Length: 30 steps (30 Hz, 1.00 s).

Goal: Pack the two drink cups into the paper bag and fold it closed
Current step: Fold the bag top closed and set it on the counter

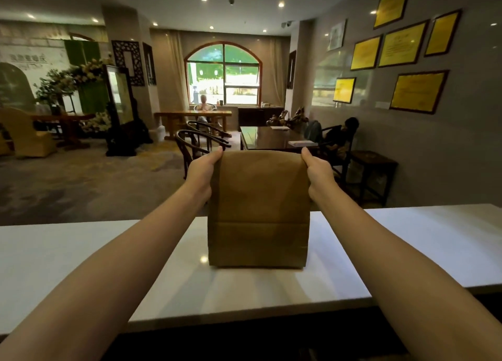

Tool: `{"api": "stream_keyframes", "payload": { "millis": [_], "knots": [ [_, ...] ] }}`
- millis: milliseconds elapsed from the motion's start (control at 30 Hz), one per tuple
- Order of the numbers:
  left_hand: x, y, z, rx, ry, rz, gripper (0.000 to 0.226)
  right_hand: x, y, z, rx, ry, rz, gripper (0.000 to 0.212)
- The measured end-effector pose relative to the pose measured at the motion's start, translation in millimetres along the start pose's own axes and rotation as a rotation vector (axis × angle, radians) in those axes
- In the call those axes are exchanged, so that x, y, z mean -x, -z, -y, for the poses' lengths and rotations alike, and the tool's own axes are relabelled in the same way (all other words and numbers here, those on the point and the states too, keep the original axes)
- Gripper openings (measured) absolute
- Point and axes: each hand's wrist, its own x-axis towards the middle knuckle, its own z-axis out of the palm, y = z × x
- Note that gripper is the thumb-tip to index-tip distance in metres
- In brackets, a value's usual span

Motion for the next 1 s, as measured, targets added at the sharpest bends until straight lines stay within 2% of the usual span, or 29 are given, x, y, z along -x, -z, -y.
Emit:
{"api": "stream_keyframes", "payload": {
  "millis": [167, 300, 533, 667, 833, 1000],
  "knots": [
    [-14, -1, 10, -0.012, -0.007, -0.014, 0.025, -14, -6, -11, 0.037, 0.015, -0.015, 0.042],
    [-17, -1, 15, -0.018, -0.039, -0.024, 0.023, -18, -8, -15, 0.08, 0.055, -0.049, 0.028],
    [-13, 3, 12, -0.112, -0.099, -0.058, 0.02, -16, -4, -14, 0.203, 0.13, -0.066, 0.037],
    [-3, 7, 10, -0.169, -0.145, -0.073, 0.032, -10, 1, -8, 0.258, 0.163, -0.011, 0.037],
    [5, 6, 0, -0.206, -0.247, -0.075, 0.024, 1, 6, 4, 0.281, 0.132, 0.104, 0.046],
    [8, 3, -1, -0.521, -0.387, -0.163, 0.04, 9, 14, 15, 0.344, 0.117, 0.13, 0.067]
  ]
}}
